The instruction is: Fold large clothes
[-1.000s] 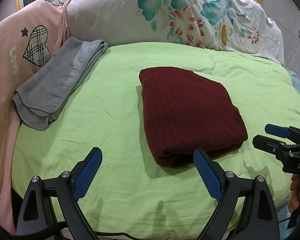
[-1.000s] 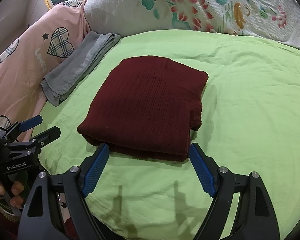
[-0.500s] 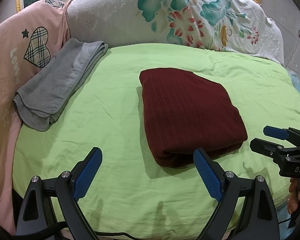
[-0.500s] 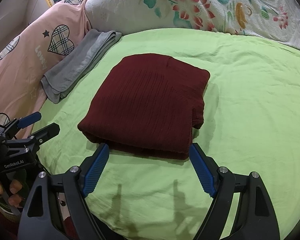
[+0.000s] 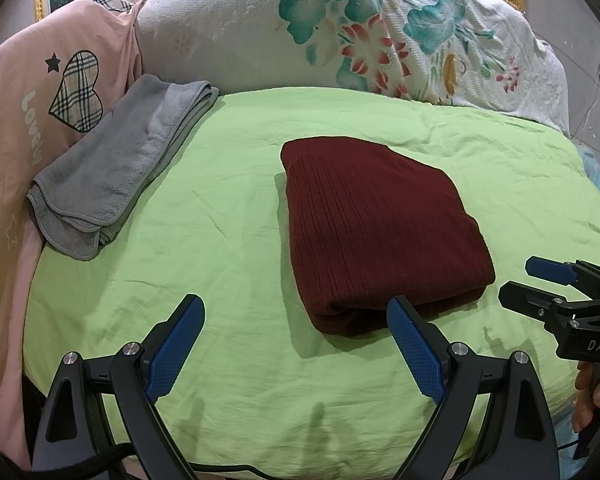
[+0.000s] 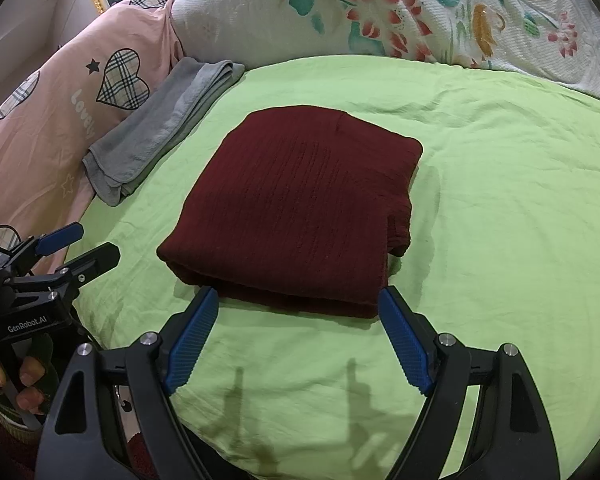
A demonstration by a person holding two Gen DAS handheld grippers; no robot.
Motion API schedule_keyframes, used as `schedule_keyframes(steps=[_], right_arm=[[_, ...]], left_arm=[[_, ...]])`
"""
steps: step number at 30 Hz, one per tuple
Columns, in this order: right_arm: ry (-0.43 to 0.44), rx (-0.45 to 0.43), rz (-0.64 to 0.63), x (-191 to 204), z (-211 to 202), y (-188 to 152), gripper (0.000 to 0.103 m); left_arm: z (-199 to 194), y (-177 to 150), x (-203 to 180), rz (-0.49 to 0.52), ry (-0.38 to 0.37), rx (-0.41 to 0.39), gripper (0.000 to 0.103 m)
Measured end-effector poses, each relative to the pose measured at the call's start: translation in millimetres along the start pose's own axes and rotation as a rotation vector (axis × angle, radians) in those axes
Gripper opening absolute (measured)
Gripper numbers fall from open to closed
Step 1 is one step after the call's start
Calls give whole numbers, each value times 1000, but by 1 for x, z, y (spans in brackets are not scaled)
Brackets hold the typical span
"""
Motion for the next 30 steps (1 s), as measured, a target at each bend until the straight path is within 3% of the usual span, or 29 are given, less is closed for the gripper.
schedule_keyframes(steps=[30], right_arm=[[5, -12, 2, 0, -3, 3, 82]], left_arm=[[-1, -1, -2, 7, -2, -2, 93]])
Point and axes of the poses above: each gripper's, at about its wrist camera, not at the fingertips, and z roughly the way its jaws point, x to its left, y to its top, the point moved 4 cm from there along z, roughly the way its jaws point, and after that the axes turned 9 degrees about -z, right-handed, at the moved point
